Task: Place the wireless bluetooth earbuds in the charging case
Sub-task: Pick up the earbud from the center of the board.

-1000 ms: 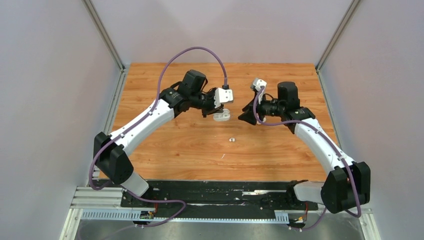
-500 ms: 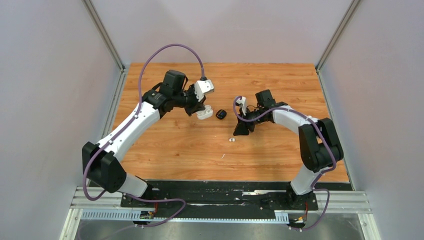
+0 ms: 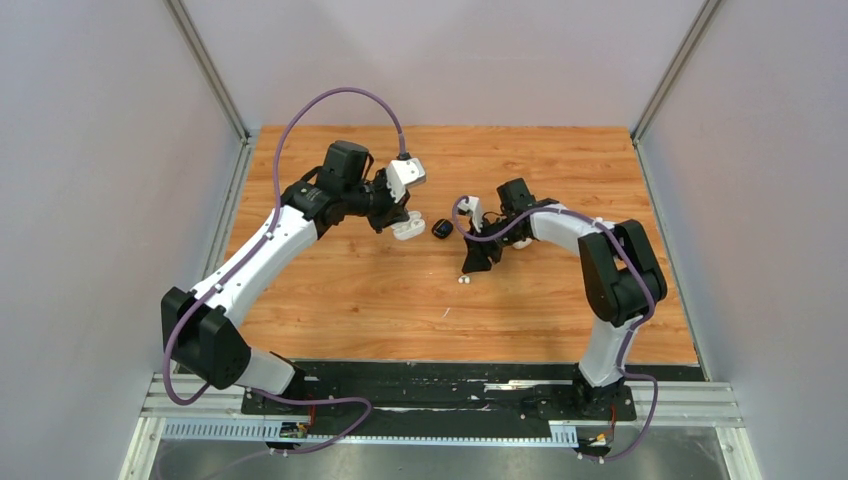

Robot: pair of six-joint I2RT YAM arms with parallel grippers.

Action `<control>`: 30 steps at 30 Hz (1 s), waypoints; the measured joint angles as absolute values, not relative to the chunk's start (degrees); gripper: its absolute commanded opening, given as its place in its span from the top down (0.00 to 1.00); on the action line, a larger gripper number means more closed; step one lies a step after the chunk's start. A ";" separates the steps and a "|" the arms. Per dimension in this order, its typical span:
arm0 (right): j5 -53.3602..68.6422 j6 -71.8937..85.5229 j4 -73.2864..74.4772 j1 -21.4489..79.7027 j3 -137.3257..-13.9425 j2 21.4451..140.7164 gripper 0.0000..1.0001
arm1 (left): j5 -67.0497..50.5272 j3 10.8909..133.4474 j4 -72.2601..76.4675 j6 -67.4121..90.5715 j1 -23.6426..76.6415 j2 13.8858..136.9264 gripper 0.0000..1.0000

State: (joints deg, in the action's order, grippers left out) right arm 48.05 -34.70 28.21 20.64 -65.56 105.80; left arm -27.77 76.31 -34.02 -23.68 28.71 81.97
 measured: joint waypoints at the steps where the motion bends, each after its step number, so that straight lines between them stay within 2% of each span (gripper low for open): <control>1: 47.57 -35.48 28.53 21.04 -65.56 105.89 0.60 | -27.77 76.31 -34.00 -23.62 28.71 81.97 1.00; 11: 42.28 -40.51 31.07 24.71 -65.63 105.89 0.61 | -27.94 75.90 -33.50 -23.00 28.67 81.95 1.00; 30: 38.85 -40.64 31.22 24.73 -65.65 105.89 0.63 | -28.21 75.40 -32.95 -22.13 28.47 81.95 1.00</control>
State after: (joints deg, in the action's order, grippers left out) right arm 38.85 -40.64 31.22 24.73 -65.65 105.89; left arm -28.21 75.40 -32.95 -22.13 28.47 81.95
